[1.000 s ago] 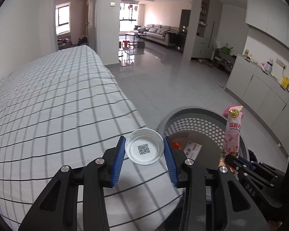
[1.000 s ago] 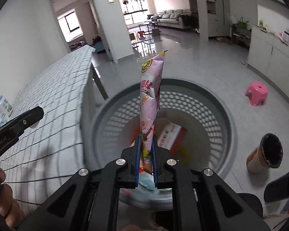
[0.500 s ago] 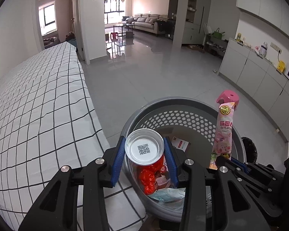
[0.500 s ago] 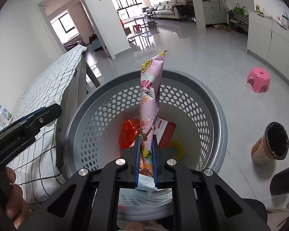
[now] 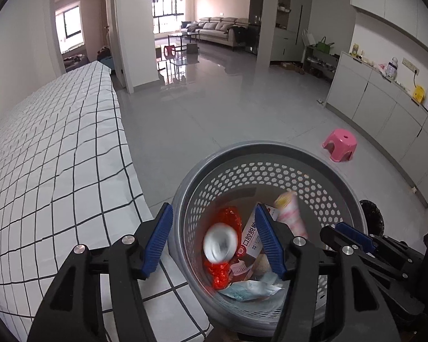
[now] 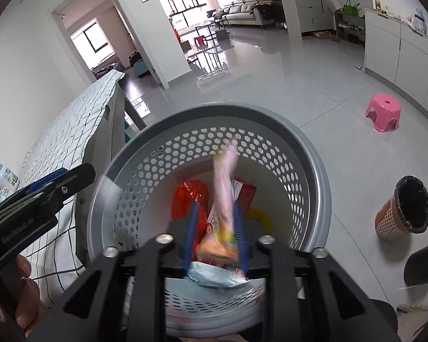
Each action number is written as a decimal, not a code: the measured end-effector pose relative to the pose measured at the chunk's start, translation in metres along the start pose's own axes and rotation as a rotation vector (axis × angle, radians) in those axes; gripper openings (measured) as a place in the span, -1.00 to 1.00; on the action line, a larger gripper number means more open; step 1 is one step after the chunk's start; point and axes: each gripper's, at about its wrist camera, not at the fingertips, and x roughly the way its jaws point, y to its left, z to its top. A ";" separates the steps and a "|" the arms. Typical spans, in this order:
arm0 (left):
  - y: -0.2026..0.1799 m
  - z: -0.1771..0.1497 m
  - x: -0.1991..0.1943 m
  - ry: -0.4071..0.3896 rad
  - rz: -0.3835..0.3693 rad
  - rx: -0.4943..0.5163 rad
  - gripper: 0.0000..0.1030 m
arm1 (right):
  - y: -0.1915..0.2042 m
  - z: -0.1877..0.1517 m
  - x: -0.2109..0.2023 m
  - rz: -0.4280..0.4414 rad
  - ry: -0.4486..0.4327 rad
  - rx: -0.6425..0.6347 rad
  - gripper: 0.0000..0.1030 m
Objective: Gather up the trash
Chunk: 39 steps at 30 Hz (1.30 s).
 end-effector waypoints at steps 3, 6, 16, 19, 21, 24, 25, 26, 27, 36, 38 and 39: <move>0.001 0.000 -0.002 0.000 0.000 -0.004 0.15 | 0.002 0.000 -0.003 0.002 -0.006 0.001 -0.36; 0.003 -0.002 -0.005 -0.004 0.005 -0.010 0.21 | 0.004 -0.001 -0.005 0.006 -0.009 -0.002 -0.21; 0.006 -0.006 -0.015 -0.025 0.026 -0.019 0.34 | 0.009 -0.006 -0.015 0.002 -0.028 -0.006 0.05; 0.008 -0.007 -0.020 -0.037 0.031 -0.024 0.40 | 0.010 -0.006 -0.017 -0.004 -0.034 -0.006 0.07; 0.008 -0.008 -0.023 -0.044 0.035 -0.026 0.45 | 0.009 -0.008 -0.019 -0.005 -0.038 -0.005 0.17; 0.009 -0.009 -0.026 -0.056 0.048 -0.025 0.56 | 0.008 -0.010 -0.024 -0.003 -0.051 -0.002 0.27; 0.009 -0.009 -0.027 -0.058 0.051 -0.025 0.57 | 0.008 -0.010 -0.026 -0.001 -0.053 0.000 0.27; 0.009 -0.009 -0.028 -0.060 0.052 -0.025 0.59 | 0.008 -0.010 -0.027 -0.001 -0.054 0.001 0.27; 0.009 -0.009 -0.030 -0.062 0.053 -0.026 0.60 | 0.009 -0.011 -0.027 -0.001 -0.056 0.001 0.28; 0.008 -0.013 -0.040 -0.085 0.077 -0.026 0.79 | 0.012 -0.013 -0.035 0.002 -0.069 0.006 0.39; 0.008 -0.013 -0.041 -0.086 0.081 -0.028 0.80 | 0.013 -0.014 -0.037 0.002 -0.073 0.007 0.39; 0.008 -0.013 -0.042 -0.088 0.084 -0.029 0.81 | 0.012 -0.014 -0.038 0.003 -0.074 0.008 0.39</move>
